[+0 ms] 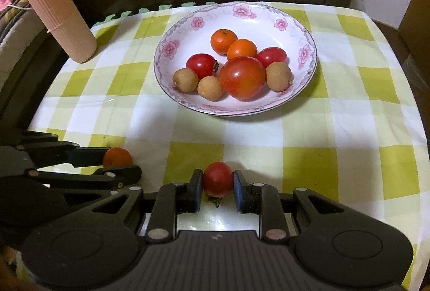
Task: Organize fruits
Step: 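Lift the tangerine and red tomato and carry both over the bowl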
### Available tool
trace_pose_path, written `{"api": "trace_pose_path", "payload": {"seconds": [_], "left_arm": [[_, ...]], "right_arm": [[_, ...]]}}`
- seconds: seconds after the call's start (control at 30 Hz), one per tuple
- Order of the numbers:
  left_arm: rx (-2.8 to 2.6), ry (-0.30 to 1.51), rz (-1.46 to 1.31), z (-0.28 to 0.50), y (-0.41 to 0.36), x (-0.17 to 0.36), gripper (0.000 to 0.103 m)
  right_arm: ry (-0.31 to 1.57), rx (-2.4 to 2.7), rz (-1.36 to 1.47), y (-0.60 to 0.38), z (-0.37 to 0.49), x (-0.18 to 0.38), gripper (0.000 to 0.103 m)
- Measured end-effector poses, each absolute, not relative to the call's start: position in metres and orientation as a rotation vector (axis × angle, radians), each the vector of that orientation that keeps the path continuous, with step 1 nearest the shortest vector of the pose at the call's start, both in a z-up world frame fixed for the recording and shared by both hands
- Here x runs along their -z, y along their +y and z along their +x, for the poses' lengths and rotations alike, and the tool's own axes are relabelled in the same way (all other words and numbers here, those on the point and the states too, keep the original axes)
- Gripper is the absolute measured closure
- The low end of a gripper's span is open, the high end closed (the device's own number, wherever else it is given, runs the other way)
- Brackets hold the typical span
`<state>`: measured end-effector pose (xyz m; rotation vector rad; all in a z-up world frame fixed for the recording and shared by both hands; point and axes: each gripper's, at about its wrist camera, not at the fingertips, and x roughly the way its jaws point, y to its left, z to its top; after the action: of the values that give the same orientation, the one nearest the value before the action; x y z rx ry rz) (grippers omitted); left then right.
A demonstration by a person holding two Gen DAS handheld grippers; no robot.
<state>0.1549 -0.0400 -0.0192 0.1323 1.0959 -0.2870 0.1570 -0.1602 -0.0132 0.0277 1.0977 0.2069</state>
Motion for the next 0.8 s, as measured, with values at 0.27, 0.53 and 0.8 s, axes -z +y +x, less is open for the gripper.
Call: {"api": "trace_pose_path", "payload": {"seconds": [0.27, 0.53, 0.8], "left_arm": [[0.292, 1.069, 0.117, 0.157, -0.042, 0.008, 0.062], [0.296, 1.026, 0.085, 0.168, -0.045, -0.01, 0.062], [0.295, 0.983, 0.072, 0.188, -0.053, -0.029, 0.063]], "right_arm": [[1.068, -0.203, 0.024, -0.16, 0.153, -0.001, 0.08], [1.022, -0.192, 0.052, -0.164, 0.159, -0.019, 0.08], [0.977, -0.174, 0.079, -0.174, 0.177, -0.037, 0.08]]}}
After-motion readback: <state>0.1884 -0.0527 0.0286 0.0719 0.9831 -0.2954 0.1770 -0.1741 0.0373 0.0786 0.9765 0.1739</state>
